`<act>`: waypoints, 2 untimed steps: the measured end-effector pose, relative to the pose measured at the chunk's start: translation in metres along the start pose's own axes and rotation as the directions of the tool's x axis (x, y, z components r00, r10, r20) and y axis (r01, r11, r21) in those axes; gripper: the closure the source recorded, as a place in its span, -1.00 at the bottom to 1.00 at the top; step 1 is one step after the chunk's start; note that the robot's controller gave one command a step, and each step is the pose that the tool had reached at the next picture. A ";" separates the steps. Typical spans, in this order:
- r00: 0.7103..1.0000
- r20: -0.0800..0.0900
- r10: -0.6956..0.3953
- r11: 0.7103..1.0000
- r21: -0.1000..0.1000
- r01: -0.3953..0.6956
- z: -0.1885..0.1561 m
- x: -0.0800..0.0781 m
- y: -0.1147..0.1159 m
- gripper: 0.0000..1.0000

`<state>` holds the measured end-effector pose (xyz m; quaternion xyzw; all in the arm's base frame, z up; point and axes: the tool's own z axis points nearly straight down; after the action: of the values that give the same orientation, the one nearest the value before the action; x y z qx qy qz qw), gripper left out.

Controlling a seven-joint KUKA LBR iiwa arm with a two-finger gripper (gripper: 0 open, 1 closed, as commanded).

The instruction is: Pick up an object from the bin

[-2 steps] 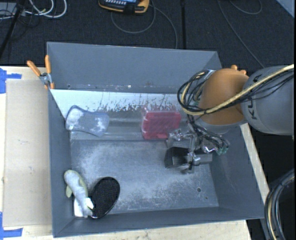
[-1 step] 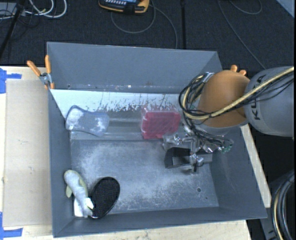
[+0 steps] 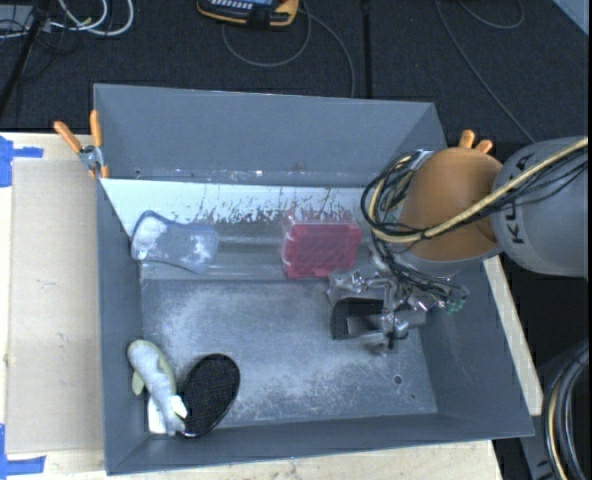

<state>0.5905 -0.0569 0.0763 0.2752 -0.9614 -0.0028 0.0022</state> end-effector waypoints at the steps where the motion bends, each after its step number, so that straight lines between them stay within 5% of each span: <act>1: 0.961 0.000 0.275 0.961 0.002 -0.275 0.002 -0.002 -0.007 -1.00; 2: 0.989 -0.003 0.147 0.989 0.001 -0.147 0.004 -0.006 -0.007 -1.00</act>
Offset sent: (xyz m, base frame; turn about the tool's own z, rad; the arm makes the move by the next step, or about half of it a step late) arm 0.0176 -0.0027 -0.0063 -0.1582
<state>0.5998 -0.0598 0.0718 0.2038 -0.9790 -0.0020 0.0036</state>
